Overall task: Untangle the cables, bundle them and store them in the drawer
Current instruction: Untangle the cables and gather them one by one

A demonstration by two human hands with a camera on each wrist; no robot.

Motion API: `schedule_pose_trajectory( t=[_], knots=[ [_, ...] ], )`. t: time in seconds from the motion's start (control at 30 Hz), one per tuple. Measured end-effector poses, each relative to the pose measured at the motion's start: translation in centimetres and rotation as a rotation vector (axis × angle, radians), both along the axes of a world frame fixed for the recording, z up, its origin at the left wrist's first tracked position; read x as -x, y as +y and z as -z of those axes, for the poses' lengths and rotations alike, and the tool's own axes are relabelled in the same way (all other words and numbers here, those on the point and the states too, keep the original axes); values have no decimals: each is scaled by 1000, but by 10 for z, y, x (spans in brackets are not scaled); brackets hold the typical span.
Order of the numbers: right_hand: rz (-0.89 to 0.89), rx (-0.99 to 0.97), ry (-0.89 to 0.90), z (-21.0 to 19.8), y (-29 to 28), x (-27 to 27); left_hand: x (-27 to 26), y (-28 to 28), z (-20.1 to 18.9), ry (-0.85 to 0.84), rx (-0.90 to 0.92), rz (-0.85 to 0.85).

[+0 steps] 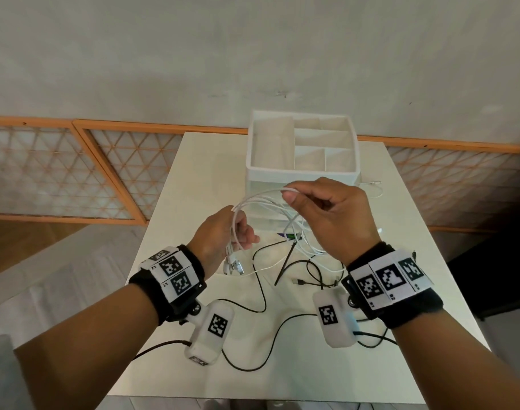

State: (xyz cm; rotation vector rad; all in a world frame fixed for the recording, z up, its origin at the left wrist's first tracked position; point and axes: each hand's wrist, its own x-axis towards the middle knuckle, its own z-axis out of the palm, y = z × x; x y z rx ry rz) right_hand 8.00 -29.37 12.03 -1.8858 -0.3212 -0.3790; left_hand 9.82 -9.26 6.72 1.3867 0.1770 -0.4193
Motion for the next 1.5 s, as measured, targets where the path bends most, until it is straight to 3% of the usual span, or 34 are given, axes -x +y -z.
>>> schedule_pose_trajectory(
  t=[0.17,0.43,0.57,0.63,0.8,0.9,1.0,1.13,1.2,1.27,1.43,1.5],
  knots=[
    [152,-20,7,-1,-19,-8,10,7,0,85,7,78],
    [250,-47,7,-2,-28,-14,8,7,0,98,-7,137],
    [403,-52,-48,1,-48,-17,5,11,-13,-2,-156,101],
    [472,67,27,20,-58,-19,3,15,-24,-164,-244,71],
    [473,591,493,105,-82,-19,-11,15,-55,-385,-147,-84],
    [451,611,616,106,-82,-21,-16,19,-50,-376,-201,-75],
    [378,334,421,56,-70,-28,-18,21,-33,-240,-306,-146],
    [296,-134,-72,-42,-42,-24,-18,15,-19,-38,-311,-242],
    [308,-263,-225,-70,-42,-26,-18,14,-15,8,-307,-222],
    [350,-245,-149,-66,-53,-32,-18,14,-15,24,-298,-222],
    [555,88,424,4,-90,-37,-20,18,-31,13,-130,-293],
    [450,188,399,17,-83,-28,-21,13,-42,-47,-73,-247]
  ],
)
